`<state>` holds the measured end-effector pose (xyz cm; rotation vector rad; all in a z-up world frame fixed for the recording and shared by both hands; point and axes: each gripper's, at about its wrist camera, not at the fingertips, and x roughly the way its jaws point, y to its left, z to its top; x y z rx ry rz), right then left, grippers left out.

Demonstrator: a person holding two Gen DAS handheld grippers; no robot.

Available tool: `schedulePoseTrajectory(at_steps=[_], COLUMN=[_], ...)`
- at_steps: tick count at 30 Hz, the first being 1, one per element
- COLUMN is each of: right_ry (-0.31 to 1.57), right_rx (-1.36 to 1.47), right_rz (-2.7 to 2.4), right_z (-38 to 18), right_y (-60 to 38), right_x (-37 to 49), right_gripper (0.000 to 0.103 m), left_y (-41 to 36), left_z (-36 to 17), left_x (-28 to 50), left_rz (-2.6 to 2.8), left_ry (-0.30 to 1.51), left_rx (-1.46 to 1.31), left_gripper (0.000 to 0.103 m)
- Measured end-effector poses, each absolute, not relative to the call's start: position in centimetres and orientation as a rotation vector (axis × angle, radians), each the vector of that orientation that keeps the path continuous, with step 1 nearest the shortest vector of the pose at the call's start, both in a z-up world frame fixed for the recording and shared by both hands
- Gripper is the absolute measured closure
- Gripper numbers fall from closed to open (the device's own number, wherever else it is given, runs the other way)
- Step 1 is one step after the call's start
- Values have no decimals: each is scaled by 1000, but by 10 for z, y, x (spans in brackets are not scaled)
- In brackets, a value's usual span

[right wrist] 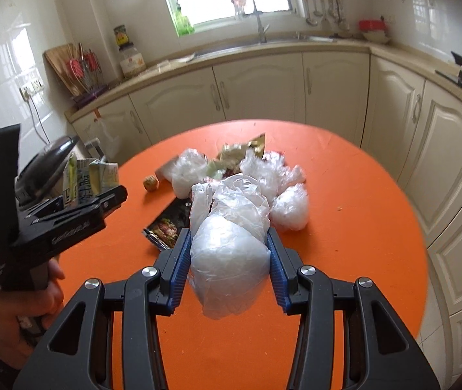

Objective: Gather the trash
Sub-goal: 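Carry both items to the blue bin and open both tools to drop them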

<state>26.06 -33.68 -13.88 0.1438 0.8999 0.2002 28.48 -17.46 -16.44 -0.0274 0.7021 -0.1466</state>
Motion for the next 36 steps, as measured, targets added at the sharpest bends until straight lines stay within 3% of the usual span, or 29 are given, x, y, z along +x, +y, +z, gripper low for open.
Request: schedulePoseTrajectory(at_steps=[20,28,36], right_ry=[675,653,736], right_rx=[171,196,292], right_rz=[-11,-172,-381], right_z=[-35,-28,-72], right_y=[-437,-509,-605], right_x=[167,130,94], right_gripper=[58,58,58], left_y=[-243,-283,-356], left_z=[-109,-102,-155], left_x=[139,125,121], left_rz=[-485,-683,-885], left_ry=[502,484,635], left_rx=[63,119,221], left_gripper=[44,44,44])
